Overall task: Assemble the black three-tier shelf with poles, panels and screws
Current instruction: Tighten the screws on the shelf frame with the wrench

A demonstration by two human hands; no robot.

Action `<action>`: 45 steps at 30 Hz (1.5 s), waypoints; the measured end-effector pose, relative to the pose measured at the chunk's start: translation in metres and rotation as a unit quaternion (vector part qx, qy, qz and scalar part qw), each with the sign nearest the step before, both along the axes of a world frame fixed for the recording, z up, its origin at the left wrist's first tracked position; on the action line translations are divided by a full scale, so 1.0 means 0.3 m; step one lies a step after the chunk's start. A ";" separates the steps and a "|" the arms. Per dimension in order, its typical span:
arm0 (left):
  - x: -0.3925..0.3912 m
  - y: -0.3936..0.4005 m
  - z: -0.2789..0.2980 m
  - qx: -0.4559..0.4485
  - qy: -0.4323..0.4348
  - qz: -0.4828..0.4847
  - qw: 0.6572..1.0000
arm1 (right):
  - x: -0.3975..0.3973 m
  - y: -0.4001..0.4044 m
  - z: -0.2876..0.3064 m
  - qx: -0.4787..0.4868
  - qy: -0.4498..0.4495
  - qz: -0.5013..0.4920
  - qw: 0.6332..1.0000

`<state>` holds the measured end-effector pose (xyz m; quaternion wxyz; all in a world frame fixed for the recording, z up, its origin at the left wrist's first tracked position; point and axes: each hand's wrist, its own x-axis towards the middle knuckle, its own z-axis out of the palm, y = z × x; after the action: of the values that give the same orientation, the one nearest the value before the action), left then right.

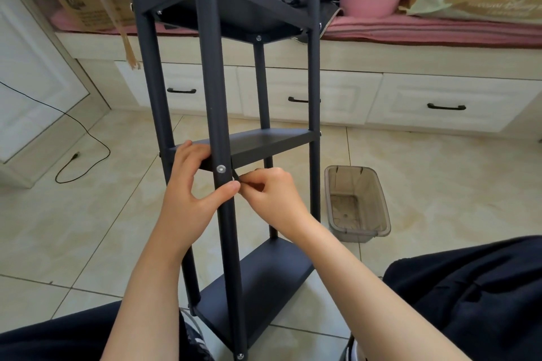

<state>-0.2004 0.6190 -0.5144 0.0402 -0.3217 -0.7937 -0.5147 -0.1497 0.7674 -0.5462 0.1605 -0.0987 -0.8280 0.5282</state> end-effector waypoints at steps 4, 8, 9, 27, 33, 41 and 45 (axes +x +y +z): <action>-0.002 0.001 -0.006 -0.003 -0.006 -0.002 1.000 | 0.007 0.009 0.015 -0.016 -0.015 0.010 1.000; 0.002 0.008 -0.007 -0.009 -0.013 -0.005 1.000 | 0.005 0.006 0.013 -0.042 -0.004 -0.003 0.999; 0.003 0.010 -0.006 -0.009 -0.014 -0.007 1.000 | 0.002 0.005 0.008 -0.053 -0.003 -0.005 0.999; 0.011 0.035 0.000 -0.002 -0.018 -0.019 1.000 | -0.071 -0.058 -0.101 -0.120 0.133 -0.071 0.981; 0.005 0.028 -0.004 -0.004 -0.025 -0.019 1.000 | -0.106 -0.066 -0.103 -0.159 0.128 -0.086 0.975; -0.002 0.030 0.000 0.003 -0.016 -0.014 1.000 | -0.081 -0.070 -0.124 -0.150 0.105 -0.076 0.980; -0.005 0.030 -0.004 0.003 -0.014 -0.011 1.000 | -0.054 -0.038 -0.124 -0.095 0.082 -0.071 0.990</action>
<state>-0.2020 0.6279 -0.5157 0.0239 -0.3231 -0.7892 -0.5217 -0.1660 0.7559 -0.5833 0.2550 -0.1284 -0.7491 0.5978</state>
